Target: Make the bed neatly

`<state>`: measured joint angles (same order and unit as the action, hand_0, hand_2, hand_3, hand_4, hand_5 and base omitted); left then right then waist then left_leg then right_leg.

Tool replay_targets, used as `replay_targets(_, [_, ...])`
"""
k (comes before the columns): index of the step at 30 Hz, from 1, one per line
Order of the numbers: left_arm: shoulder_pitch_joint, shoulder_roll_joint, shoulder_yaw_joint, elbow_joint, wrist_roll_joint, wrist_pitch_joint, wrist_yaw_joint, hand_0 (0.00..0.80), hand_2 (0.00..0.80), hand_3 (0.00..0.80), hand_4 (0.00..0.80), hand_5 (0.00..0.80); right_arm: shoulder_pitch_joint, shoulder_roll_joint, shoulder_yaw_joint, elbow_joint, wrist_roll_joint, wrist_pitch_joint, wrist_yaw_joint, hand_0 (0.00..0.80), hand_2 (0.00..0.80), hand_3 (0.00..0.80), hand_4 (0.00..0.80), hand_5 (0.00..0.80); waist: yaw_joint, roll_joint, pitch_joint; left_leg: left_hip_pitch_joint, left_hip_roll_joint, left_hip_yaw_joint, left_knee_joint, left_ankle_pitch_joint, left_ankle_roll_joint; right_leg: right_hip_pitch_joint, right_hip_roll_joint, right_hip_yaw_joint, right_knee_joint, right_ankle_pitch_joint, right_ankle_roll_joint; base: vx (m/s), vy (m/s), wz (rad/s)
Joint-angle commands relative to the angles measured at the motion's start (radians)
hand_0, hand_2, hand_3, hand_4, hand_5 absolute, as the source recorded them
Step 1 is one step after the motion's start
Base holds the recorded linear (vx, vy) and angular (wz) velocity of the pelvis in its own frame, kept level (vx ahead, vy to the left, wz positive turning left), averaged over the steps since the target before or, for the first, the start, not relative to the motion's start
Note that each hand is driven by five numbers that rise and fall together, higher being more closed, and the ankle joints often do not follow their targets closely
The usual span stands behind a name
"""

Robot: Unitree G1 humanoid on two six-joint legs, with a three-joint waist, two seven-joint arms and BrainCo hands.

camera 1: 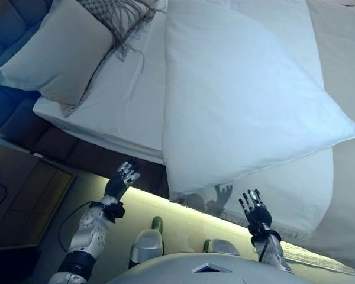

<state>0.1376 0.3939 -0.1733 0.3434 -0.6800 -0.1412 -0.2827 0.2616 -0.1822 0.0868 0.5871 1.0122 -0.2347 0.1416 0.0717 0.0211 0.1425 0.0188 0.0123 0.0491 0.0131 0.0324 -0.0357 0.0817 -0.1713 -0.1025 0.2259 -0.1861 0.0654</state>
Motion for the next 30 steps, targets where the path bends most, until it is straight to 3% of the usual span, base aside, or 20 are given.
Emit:
replay_targets(1, [0.031, 0.037, 0.024, -0.05, 0.036, -0.036, 0.006, 0.0, 0.0, 0.0, 0.0, 0.0, 0.078, -0.012, 0.022, -0.102, -0.012, -0.042, 0.007, 0.0, 0.0, 0.0, 0.0, 0.0, 0.004, 0.008, -0.091, -0.164, -0.012, -0.057, 0.006, 0.072, 0.055, 0.023, -0.075, -0.033, 0.119, 0.166, 0.063, 0.274, 0.194, -0.06])
replay_targets(12, [0.045, 0.036, -0.004, -0.02, 0.032, -0.055, 0.046, 0.0, 0.0, 0.0, 0.0, 0.0, 0.048, -0.023, 0.01, -0.057, -0.021, -0.044, 0.015, 0.0, 0.0, 0.0, 0.0, 0.0, 0.036, -0.008, -0.117, -0.149, -0.091, -0.09, 0.014, 0.032, 0.104, 0.02, -0.118, -0.028, 0.158, 0.293, 0.079, 0.183, 0.128, 0.02])
replay_targets(15, [0.051, 0.036, -0.013, -0.017, 0.039, -0.055, 0.035, 0.0, 0.0, 0.0, 0.0, 0.0, 0.037, -0.018, -0.001, -0.056, -0.023, -0.048, -0.004, 0.0, 0.0, 0.0, 0.0, 0.0, 0.044, -0.007, -0.121, -0.139, -0.112, -0.108, 0.028, 0.012, 0.122, 0.01, -0.138, -0.021, 0.258, 0.33, 0.083, 0.141, 0.149, 0.09])
replay_targets(17, [0.056, 0.034, -0.018, -0.016, 0.055, -0.062, 0.04, 0.0, 0.0, 0.0, 0.0, 0.0, 0.043, -0.021, -0.005, -0.07, -0.032, -0.043, -0.025, 0.0, 0.0, 0.0, 0.0, 0.0, 0.035, -0.003, -0.118, -0.121, -0.129, -0.12, 0.039, -0.004, 0.138, -0.037, -0.136, 0.007, 0.402, 0.349, 0.085, 0.128, 0.176, 0.07])
replay_targets(20, [0.057, 0.034, -0.008, -0.031, 0.053, -0.059, 0.057, 0.0, 0.0, 0.0, 0.0, 0.0, 0.038, -0.035, -0.016, -0.063, -0.032, -0.042, -0.025, 0.0, 0.0, 0.0, 0.0, 0.0, 0.025, 0.009, -0.108, -0.095, -0.129, -0.118, 0.056, -0.03, 0.15, -0.119, -0.142, 0.008, 0.469, 0.349, 0.063, 0.102, 0.101, 0.08])
replay_targets(23, [0.06, 0.04, 0.004, -0.067, 0.036, -0.041, 0.087, 0.0, 0.0, 0.0, 0.0, 0.0, 0.016, -0.054, -0.022, -0.039, -0.037, -0.043, -0.016, 0.0, 0.0, 0.0, 0.0, 0.0, 0.018, 0.01, -0.088, -0.063, -0.116, -0.095, 0.055, -0.05, 0.135, -0.168, -0.119, -0.024, 0.329, 0.297, 0.039, 0.143, -0.09, 0.0])
replay_targets(24, [0.057, 0.042, 0.005, -0.066, 0.032, -0.042, 0.103, 0.0, 0.0, 0.0, 0.0, 0.0, -0.002, -0.06, -0.024, -0.025, -0.041, -0.035, -0.015, 0.0, 0.0, 0.0, 0.0, 0.0, 0.008, 0.003, -0.077, -0.039, -0.108, -0.083, 0.048, -0.063, 0.126, -0.199, -0.105, -0.035, 0.219, 0.292, 0.038, 0.161, -0.181, -0.31])
replay_targets(27, [0.046, 0.048, 0.006, -0.051, 0.022, -0.053, 0.114, 0.0, 0.0, 0.0, 0.0, 0.0, -0.043, -0.081, -0.037, 0.013, -0.04, -0.015, -0.002, 0.0, 0.0, 0.0, 0.0, 0.0, -0.02, -0.026, -0.056, 0.017, -0.092, -0.066, 0.029, -0.112, 0.104, -0.244, -0.076, -0.032, -0.046, 0.326, 0.064, 0.173, -0.208, -0.46])
replay_targets(30, [0.062, 0.048, 0.034, -0.063, 0.027, -0.047, 0.095, 0.0, 0.0, 0.0, 0.0, 0.0, -0.048, -0.081, -0.061, 0.03, -0.035, -0.004, 0.007, 0.0, 0.0, 0.0, 0.0, 0.0, -0.024, -0.044, -0.044, 0.055, -0.072, -0.053, 0.017, -0.153, 0.092, -0.256, -0.068, -0.034, -0.134, 0.368, 0.091, 0.165, -0.195, -0.06])
